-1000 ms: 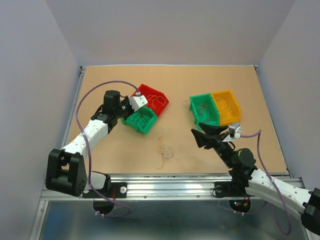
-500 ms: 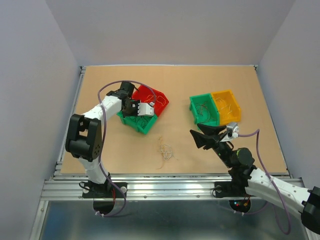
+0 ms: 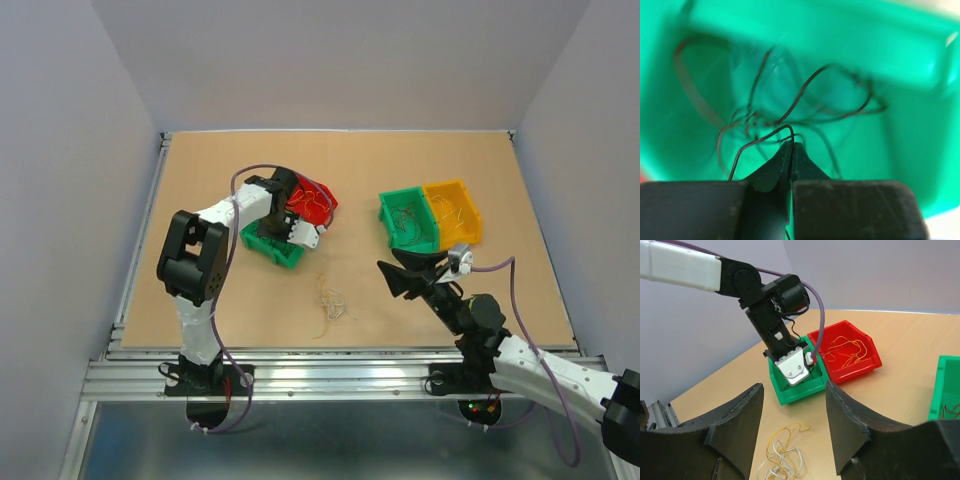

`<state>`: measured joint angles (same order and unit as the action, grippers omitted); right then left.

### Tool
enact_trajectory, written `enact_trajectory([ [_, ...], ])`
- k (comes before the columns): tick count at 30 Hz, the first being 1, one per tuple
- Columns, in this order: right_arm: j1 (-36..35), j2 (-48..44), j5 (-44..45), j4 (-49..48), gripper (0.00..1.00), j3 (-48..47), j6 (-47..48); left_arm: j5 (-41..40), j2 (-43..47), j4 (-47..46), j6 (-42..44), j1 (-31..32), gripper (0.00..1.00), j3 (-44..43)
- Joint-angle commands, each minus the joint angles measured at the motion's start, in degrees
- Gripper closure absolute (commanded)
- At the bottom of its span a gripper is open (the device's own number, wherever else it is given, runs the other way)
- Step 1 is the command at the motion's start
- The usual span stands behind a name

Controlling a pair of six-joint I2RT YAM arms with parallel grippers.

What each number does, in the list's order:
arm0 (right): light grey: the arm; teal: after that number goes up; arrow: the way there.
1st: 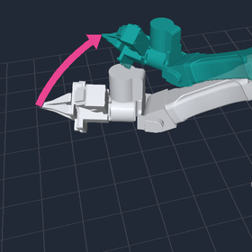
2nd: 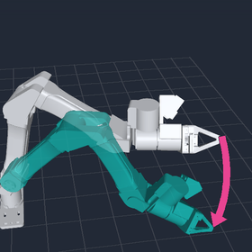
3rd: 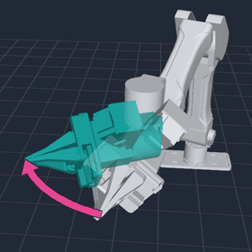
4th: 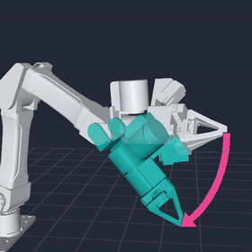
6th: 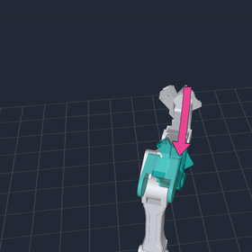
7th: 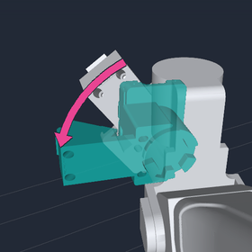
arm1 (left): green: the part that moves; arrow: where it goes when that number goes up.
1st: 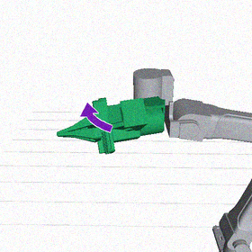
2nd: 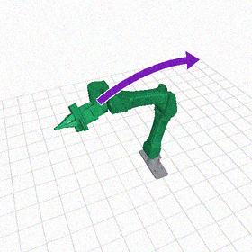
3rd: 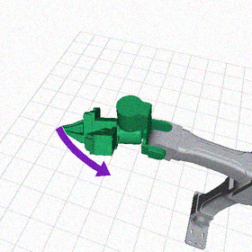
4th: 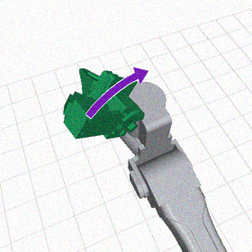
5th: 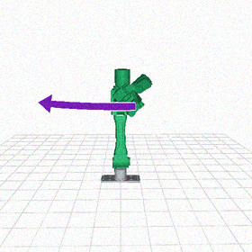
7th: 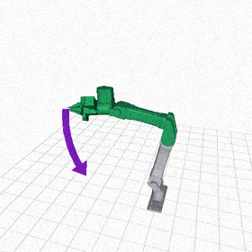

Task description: Untangle the cables

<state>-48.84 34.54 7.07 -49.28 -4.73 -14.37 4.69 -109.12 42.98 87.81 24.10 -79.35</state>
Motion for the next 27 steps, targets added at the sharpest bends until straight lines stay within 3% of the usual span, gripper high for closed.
enact_trajectory([
  [1,-0.4,-0.3,-0.2,-1.3,0.42,-1.8,0.1,-2.0,-1.3,4.3,1.7,1.0,0.81,-3.1],
  [4,-0.3,-0.4,-0.1,-1.3,0.43,-1.7,0.2,-2.2,-2.1,3.4,1.1,1.0,0.64,-3.9],
  [5,-0.3,-0.5,-0.1,-1.3,0.43,-1.7,0.3,-2.2,-2.1,3.7,0.9,1.0,0.46,-4.1],
  [6,-0.3,-0.4,-0.1,-1.3,0.43,-1.7,0.3,-1.9,-2.1,5.1,0.9,1.1,0.12,-4.6],
  [7,-0.4,-0.6,-0.1,-1.3,0.43,-1.6,0.3,-0.9,-2.0,6.1,0.9,1.1,0.01,-5.9],
  [14,-0.3,-0.4,-0.2,-1.3,0.44,-1.8,0.0,-1.2,3.7,8.1,2.1,1.4,0.01,-7.0],
  [19,-0.3,0.2,-0.2,-1.4,0.44,-2.0,0.0,-1.3,4.2,12.3,1.8,2.1,0.17,-8.3],
  [27,-0.3,0.3,-0.2,-1.3,0.45,-2.3,0.0,-2.6,6.7,12.3,0.1,2.2,0.24,-9.3],
])
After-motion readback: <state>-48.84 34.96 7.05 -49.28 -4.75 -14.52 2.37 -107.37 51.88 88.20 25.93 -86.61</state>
